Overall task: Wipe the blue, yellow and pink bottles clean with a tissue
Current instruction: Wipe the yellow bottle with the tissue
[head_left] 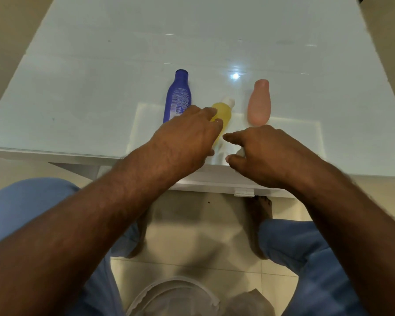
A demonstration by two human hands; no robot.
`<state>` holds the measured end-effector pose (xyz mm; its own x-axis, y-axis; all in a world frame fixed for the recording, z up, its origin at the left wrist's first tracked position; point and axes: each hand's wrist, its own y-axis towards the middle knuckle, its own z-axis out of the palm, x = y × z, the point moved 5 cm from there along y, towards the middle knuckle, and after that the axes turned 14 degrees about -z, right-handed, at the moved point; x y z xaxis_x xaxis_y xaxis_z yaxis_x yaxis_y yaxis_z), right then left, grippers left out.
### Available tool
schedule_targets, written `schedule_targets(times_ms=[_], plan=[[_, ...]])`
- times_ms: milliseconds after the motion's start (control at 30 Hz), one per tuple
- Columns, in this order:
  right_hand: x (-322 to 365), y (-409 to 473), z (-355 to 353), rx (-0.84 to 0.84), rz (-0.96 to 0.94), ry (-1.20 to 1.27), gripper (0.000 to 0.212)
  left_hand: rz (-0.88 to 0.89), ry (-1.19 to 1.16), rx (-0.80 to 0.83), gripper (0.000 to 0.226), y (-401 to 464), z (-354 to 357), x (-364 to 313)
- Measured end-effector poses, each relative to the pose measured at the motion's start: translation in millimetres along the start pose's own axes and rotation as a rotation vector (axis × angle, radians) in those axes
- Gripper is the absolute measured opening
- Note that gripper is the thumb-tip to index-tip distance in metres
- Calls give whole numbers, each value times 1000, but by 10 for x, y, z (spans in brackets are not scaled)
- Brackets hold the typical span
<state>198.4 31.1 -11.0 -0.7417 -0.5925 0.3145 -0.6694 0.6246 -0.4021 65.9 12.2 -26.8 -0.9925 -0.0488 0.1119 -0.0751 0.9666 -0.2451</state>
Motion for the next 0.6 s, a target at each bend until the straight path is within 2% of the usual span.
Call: schedule_targets(times_ms=[233,600], plan=[[31,10,4,30,15,0,54,-50,12,-21,84,30,148,-22],[47,-25,-35,49,26,13,54,-72,83,-83,84,83,187,-60]])
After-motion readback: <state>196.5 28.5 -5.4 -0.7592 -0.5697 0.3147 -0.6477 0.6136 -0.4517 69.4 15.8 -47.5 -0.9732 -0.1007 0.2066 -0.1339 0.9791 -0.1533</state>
